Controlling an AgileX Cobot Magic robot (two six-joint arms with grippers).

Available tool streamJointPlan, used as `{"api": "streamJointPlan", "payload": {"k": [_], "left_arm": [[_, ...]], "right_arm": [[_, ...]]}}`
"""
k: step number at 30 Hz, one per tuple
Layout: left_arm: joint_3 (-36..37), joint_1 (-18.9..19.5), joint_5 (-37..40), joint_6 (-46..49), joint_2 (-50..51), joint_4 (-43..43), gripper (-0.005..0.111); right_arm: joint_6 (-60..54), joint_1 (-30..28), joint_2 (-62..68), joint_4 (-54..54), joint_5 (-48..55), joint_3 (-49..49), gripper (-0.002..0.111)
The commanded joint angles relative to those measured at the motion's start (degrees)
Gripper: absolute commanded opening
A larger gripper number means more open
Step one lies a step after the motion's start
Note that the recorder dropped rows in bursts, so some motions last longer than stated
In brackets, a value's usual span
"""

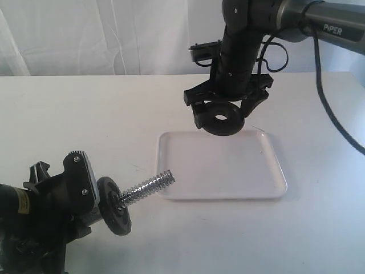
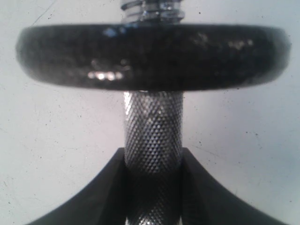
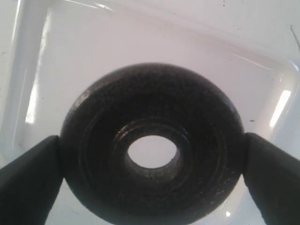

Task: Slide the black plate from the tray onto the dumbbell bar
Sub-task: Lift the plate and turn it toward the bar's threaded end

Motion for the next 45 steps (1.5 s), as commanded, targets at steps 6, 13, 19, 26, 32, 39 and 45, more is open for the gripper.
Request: {"api": "streamJointPlan", "payload": {"k": [6,13,19,26,32,39,45], "left_arm": [[-1.77,-0.46,-6.66,-0.71,-1.81,-0.70,0.000],[-1.77,-0.46,-6.66,-0.71,-1.81,-0.70,0.000],[-1.77,-0.46,-6.66,-0.71,-1.81,-0.70,0.000],[-1.77,-0.46,-6.66,-0.71,-1.81,-0.70,0.000],[-1.77,-0.46,-6.66,-0.71,-1.81,-0.70,0.000],[-1.77,-0.46,-6.66,-0.71,-1.81,-0.70,0.000],[-1.77,-0.46,-6.66,-0.71,-1.81,-0.70,0.000]], "right_arm": [[-1.96,-0.04,-12.01,5.35,-0.22,9.11,0.000],[-3.44,-0.04,-23.30,7.07,-0.22,18.22,0.000],[-7.81,-0.04,-32.97,10.00,-0.22,26.90,0.000],[-8.77,-2.06,-46.12,12.45,-4.16,39.69,0.000],[-12.02,-7.14,-51.98,15.41,-7.64,46.53,0.000],[-27.64,-11.20,-48.67,32.13,-7.68,48.86,0.000],[-44.22,-11.39,-43.61,45.22,-5.13,48.86,0.000]]}}
